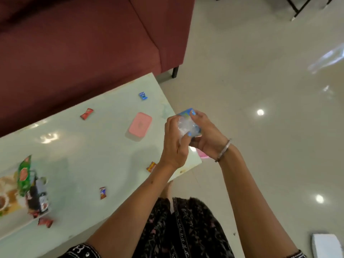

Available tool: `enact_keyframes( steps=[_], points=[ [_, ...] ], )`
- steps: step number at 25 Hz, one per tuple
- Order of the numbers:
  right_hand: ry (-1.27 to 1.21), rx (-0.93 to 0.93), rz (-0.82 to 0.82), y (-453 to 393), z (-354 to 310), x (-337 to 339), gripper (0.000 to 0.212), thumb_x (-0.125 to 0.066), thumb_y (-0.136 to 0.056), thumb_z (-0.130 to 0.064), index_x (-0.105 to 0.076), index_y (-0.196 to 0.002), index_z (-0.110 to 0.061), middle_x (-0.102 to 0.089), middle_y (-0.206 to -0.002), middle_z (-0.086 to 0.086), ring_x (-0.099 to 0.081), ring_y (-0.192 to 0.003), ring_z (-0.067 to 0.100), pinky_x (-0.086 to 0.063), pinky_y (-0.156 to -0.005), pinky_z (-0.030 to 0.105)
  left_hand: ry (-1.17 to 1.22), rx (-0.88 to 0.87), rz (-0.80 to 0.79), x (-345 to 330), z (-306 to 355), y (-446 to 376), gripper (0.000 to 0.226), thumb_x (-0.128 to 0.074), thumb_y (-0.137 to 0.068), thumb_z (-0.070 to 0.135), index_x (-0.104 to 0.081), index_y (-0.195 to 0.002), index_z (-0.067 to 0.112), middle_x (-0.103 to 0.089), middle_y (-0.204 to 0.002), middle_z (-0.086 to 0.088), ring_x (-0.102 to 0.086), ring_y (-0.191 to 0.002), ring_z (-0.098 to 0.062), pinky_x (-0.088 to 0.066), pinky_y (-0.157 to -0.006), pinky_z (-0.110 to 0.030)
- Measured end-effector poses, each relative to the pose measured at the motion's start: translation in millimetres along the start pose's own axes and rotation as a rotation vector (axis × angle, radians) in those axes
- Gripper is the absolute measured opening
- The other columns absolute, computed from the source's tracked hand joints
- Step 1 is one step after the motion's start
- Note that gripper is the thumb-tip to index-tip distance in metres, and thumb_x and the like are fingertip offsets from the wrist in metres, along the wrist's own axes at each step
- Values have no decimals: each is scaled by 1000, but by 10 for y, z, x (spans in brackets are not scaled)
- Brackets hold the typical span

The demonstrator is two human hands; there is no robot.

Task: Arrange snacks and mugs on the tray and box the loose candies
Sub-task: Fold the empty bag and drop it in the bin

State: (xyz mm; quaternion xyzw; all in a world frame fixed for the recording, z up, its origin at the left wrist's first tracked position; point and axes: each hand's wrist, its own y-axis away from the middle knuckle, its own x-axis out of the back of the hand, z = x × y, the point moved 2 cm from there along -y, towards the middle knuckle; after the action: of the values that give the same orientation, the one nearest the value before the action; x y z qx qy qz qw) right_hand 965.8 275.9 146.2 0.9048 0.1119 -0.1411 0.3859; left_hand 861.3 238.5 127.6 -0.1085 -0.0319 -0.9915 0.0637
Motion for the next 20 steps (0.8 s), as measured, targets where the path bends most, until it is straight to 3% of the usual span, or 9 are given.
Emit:
enact_keyframes(
  steps=[3, 5, 7, 10, 13, 16, 17, 18, 20],
  points=[
    [41, 127, 301, -273, 118, 324, 39, -69, -82, -24, -54, -118, -22, -66, -96, 2, -68, -80, 21, -56, -63, 31, 430, 416, -107, -426, -142, -238, 73, -41, -72, 57, -53, -117, 1, -59, -116, -23, -58, -107, -33, -48, -94, -42],
    [298, 181, 519, -466, 204, 593, 34, -68, -80, -19, -59, -113, -20, -63, -96, 0, -62, -86, 19, -50, -68, 23, 582, 605, -191, -657, -333, -382, 83, -35, -77, 64, -54, -122, -2, -62, -116, -20, -64, -99, -22, -54, -85, -28],
    [553, 201, 670, -681, 342, 874, 29, -66, -78, -14, -65, -107, -17, -57, -106, 4, -54, -91, 16, -39, -76, 13, 521, 706, -252, -833, -597, -499, 84, -17, -86, 67, -55, -124, 2, -64, -119, -15, -65, -99, -13, -52, -85, -21],
    [630, 171, 810, -1041, 637, 1318, 22, -60, -81, -3, -70, -98, -13, -48, -122, 7, -55, -102, 21, -36, -87, 11, 296, 758, -196, -1035, -992, -651, 75, -13, -92, 60, -57, -122, 8, -62, -125, -12, -59, -106, -16, -44, -99, -32],
    [785, 155, 779, -1511, 1052, 1682, 24, -54, -83, -1, -69, -100, -10, -45, -130, 5, -56, -101, 25, -44, -93, 24, 230, 731, -101, -1172, -1324, -778, 65, -17, -94, 55, -60, -117, 12, -65, -118, -7, -60, -99, -13, -46, -83, -25],
    [755, 199, 737, -1986, 1467, 1959, 31, -51, -83, 2, -65, -109, -10, -42, -133, 2, -52, -97, 25, -39, -84, 8, 254, 716, -59, -1295, -1653, -901, 58, -17, -95, 53, -64, -98, 19, -68, -104, -2, -61, -89, -6, -45, -75, -22],
    [837, 193, 703, -2181, 1636, 2055, 36, -51, -84, 1, -61, -116, -13, -36, -139, 5, -50, -108, 28, -39, -94, 13, 264, 704, -42, -1348, -1786, -946, 55, -18, -95, 52, -64, -93, 21, -68, -100, -1, -62, -89, -6, -46, -76, -22],
    [989, 136, 619, -2378, 1828, 2151, 41, -52, -86, -3, -55, -124, -18, -26, -148, 10, -41, -124, 34, -37, -105, 30, 271, 687, -25, -1389, -1894, -989, 54, -18, -95, 51, -63, -90, 23, -68, -98, 0, -62, -90, -8, -47, -79, -24],
    [1246, -138, 355, -2692, 2191, 2324, 57, -52, -90, -20, -30, -140, -35, 5, -158, 9, -2, -143, 41, -18, -111, 64, 286, 644, -4, -1439, -2064, -1058, 53, -18, -95, 51, -63, -92, 22, -68, -98, -1, -62, -95, -11, -48, -82, -24]
  ],
)
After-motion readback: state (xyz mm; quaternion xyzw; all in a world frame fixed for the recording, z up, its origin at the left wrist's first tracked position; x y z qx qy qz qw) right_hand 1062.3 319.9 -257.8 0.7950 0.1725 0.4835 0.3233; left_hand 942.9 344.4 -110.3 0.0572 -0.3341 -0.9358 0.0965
